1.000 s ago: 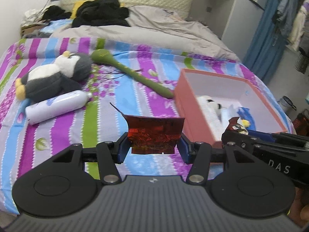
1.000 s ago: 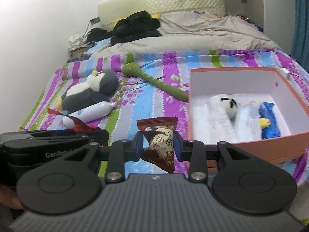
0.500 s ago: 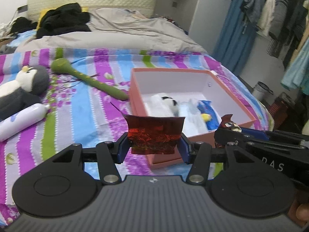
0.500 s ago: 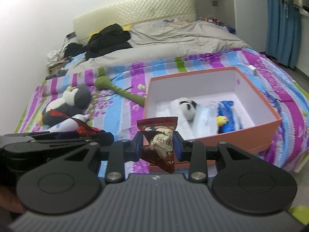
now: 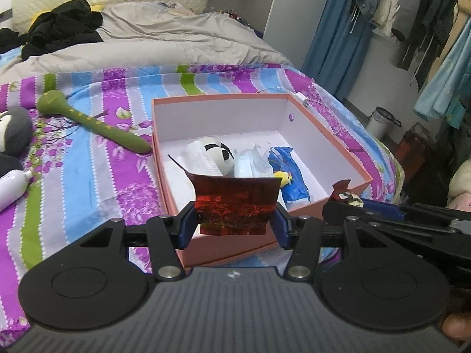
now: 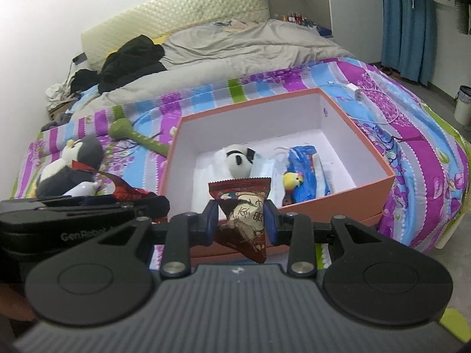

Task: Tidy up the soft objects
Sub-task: 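Carry the candy in the right gripper while the left gripper carries the red packet to the box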

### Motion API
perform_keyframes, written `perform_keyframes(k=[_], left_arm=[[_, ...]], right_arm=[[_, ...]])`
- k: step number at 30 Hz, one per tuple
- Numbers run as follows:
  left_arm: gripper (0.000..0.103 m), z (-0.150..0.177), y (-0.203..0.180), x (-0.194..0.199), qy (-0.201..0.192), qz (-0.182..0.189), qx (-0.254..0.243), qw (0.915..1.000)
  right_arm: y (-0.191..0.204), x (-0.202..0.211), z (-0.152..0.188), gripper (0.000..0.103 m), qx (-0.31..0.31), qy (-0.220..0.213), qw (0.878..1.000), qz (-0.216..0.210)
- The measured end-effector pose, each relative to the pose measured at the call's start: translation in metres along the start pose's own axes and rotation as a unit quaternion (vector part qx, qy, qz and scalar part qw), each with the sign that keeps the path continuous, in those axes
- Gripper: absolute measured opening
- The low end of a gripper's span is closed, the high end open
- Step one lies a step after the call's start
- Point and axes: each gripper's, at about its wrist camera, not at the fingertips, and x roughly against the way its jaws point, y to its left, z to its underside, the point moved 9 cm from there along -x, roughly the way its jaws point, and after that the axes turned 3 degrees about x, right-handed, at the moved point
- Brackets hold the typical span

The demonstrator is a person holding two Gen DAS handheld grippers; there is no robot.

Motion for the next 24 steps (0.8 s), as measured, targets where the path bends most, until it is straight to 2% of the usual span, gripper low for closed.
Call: perform_keyframes(k=[15,24], left_arm=[[0.059,-0.038,0.003,-0.113,0.05,-0.001,0.005,0.9988],[0.059,-0.049,0.016,-0.177,0.08,-0.013,0.011,0.9967]], right_arm=[[-0.045,-0.092,-0.034,0.036,0.005,0.035,0.999,0.014],[-0.071,-0.151,-0.037,0.036,-0.006,0.066,0.998,0.023]])
